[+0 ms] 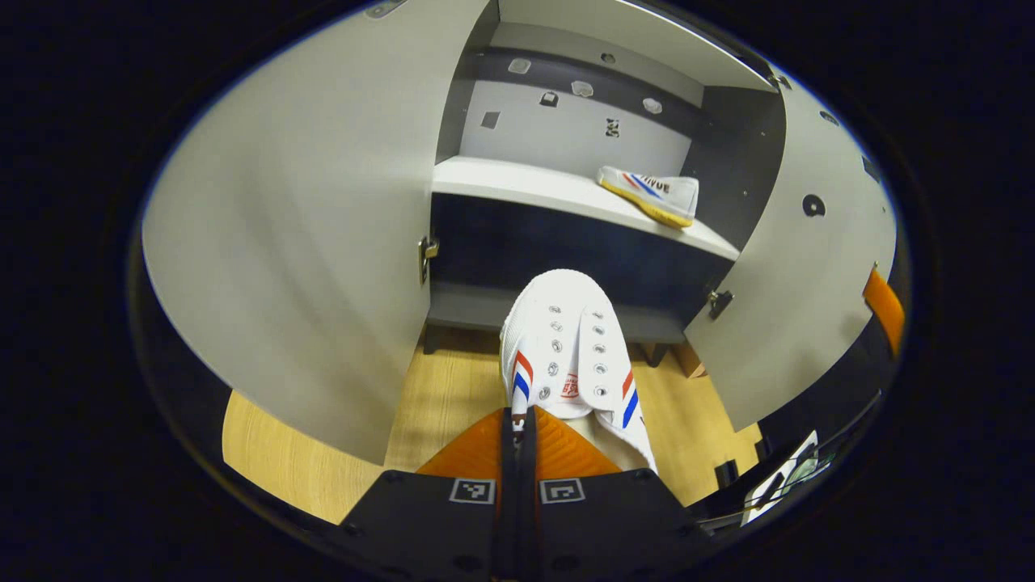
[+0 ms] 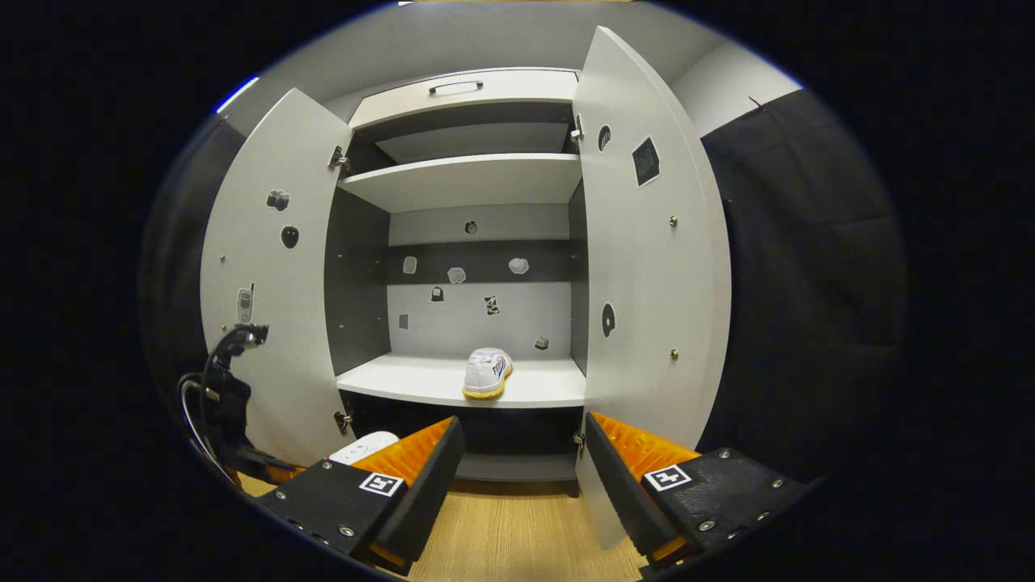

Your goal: Grab one shoe with the right hand and put it into the shoe cabinet, grab the other shoe with the left hand and put it into the shoe cabinet; then close the right door with the right hand and the left door with the left hand.

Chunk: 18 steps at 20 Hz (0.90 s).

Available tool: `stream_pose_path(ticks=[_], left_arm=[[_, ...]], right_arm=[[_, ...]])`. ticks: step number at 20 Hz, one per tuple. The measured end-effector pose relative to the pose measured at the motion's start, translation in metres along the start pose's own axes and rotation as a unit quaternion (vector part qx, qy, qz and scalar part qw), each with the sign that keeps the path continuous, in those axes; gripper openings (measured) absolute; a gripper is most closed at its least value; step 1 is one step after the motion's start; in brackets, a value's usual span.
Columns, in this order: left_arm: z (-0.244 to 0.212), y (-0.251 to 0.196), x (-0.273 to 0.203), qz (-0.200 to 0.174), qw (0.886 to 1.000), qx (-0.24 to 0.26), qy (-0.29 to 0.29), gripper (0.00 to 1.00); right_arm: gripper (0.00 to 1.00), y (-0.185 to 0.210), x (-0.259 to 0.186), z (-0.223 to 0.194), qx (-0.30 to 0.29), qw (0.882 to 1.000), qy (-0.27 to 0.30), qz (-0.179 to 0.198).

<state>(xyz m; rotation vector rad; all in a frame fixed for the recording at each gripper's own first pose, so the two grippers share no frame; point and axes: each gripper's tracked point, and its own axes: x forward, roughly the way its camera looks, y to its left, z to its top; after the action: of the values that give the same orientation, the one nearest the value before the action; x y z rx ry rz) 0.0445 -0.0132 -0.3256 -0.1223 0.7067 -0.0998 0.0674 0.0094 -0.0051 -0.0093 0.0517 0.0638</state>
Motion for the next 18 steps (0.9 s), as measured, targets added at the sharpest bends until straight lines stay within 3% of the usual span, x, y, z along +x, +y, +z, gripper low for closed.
stream_pose_path(ticks=[10,18], left_arm=[[0.001,0.001,0.001,0.009,0.997,0.007,-0.074,0.06],[0.003,0.001,-0.001,0.018,0.995,0.018,-0.095,0.06]], right_arm=[[0.93,-0.010,-0.009,0.021,-0.005,1.000,-0.018,-0.008],[0.92,-0.009,-0.008,0.028,-0.005,1.000,-0.025,-0.013]])
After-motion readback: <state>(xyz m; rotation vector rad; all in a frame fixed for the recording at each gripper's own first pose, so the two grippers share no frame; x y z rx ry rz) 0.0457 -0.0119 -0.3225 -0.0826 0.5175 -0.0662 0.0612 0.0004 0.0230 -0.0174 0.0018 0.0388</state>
